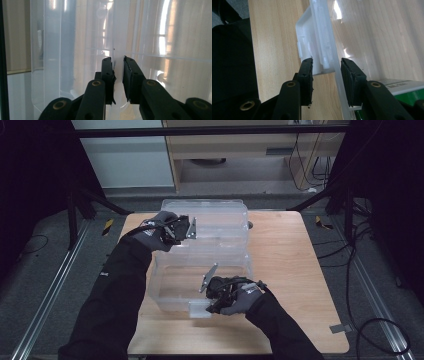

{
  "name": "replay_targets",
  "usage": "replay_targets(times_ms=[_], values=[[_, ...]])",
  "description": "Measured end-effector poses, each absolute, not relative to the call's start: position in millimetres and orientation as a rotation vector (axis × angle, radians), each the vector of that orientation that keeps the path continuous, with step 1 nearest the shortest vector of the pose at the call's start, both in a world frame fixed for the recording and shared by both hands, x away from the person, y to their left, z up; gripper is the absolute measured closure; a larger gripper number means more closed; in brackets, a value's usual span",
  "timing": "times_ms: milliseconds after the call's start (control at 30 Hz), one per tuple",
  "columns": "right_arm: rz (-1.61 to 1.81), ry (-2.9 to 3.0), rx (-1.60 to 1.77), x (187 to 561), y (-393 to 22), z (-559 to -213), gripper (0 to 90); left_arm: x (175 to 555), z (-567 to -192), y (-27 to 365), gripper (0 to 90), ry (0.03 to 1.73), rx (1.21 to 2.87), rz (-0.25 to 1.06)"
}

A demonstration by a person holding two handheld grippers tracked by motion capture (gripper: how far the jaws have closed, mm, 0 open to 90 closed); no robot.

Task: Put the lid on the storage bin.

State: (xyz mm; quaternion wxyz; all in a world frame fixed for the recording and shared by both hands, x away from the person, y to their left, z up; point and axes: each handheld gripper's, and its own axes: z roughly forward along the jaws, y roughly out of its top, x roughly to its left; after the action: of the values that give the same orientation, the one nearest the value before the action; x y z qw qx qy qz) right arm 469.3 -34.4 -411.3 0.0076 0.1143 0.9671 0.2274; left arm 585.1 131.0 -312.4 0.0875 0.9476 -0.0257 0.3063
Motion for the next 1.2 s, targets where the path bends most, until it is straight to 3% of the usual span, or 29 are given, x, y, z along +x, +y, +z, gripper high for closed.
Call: replay_targets(times_ms=[233,1200], values=[[0.694,3.028,0.362,469.2,-33.6,-411.1,63.5,579.8,-307.4,129.4,81.4,-0.086,2.818,0.867],[0.689,3.009,0.359,464.1,-32.8,-412.0,62.8,515.5,-303.0,136.0,82.9,-0.143,2.784,0.931]])
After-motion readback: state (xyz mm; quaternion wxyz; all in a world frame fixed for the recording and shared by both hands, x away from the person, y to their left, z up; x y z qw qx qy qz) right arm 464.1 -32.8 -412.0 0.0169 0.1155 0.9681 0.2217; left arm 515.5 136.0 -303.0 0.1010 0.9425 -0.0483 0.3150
